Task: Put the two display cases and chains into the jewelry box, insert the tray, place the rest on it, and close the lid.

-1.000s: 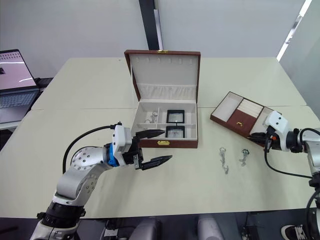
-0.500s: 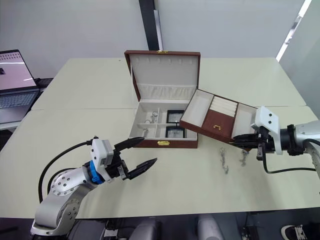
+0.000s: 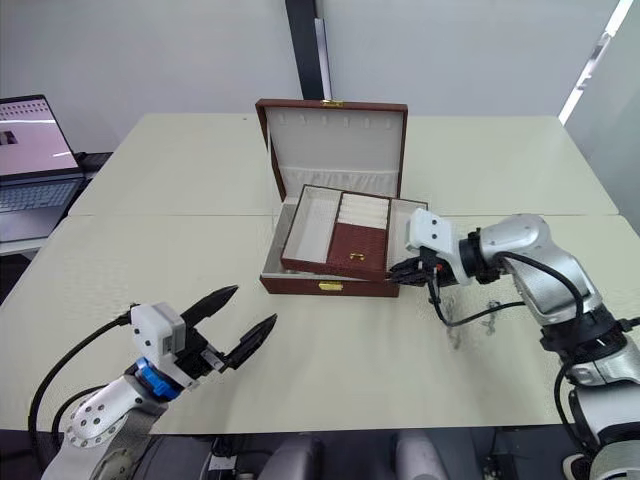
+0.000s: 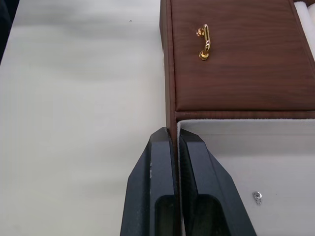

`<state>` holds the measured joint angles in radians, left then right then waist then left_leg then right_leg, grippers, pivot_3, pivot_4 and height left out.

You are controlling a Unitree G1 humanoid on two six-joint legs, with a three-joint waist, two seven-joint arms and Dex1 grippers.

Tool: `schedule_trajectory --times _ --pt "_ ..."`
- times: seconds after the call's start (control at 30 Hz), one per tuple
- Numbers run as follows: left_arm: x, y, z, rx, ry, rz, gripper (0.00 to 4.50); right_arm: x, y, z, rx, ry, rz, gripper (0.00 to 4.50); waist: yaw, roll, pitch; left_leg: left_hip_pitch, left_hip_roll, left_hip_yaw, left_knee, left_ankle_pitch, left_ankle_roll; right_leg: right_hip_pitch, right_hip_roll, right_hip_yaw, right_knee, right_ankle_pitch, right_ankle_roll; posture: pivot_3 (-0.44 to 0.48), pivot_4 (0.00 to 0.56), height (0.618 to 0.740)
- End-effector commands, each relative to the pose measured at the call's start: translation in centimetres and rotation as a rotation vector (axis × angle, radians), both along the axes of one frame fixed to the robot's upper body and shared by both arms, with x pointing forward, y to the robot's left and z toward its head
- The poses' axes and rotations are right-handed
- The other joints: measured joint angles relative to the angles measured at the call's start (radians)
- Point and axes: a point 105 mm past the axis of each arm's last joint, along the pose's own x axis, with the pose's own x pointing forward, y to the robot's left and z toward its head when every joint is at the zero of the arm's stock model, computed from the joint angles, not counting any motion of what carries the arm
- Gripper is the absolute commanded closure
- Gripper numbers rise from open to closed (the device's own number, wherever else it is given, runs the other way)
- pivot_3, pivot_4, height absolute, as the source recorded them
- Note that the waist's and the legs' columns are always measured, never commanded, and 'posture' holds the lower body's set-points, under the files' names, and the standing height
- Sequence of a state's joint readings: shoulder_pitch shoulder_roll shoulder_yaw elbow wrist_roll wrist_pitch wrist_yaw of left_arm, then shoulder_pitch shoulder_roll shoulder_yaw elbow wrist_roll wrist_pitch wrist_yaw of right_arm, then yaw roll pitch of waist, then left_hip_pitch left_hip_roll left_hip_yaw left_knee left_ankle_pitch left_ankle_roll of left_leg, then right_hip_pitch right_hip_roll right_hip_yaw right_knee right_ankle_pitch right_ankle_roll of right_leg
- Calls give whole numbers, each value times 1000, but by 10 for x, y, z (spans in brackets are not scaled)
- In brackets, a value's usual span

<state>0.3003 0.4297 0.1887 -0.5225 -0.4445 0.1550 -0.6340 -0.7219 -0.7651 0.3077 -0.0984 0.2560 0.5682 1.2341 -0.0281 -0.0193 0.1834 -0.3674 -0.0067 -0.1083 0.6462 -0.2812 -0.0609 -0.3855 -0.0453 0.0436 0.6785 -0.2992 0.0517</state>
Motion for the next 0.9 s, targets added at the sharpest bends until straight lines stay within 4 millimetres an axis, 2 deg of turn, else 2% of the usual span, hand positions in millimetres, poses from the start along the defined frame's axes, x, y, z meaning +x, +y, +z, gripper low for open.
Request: schedule_trajectory --times 0.03,0.1,0.47,0.9 --pt "-13 8 7 1 -53 73 0 12 23 14 -20 -51 25 4478 1 0 0 0 0 -1 0 0 0 0 0 -1 0 0 0 0 150 740" --pt "-17 11 5 -3 -50 97 0 15 30 15 -32 -47 32 4478 -11 0 0 0 0 2 0 0 0 -1 0 2 0 0 0 0 150 740" --pt "-27 21 0 -39 -51 187 0 27 49 18 -94 -56 50 4478 -3 0 0 -1 0 0 -1 0 0 -2 0 0 0 0 0 0 150 740" --pt "-22 24 2 -45 -65 195 0 33 55 11 -126 -49 45 4478 -4 0 0 -1 0 0 -1 0 0 -2 0 -1 0 0 0 0 150 740"
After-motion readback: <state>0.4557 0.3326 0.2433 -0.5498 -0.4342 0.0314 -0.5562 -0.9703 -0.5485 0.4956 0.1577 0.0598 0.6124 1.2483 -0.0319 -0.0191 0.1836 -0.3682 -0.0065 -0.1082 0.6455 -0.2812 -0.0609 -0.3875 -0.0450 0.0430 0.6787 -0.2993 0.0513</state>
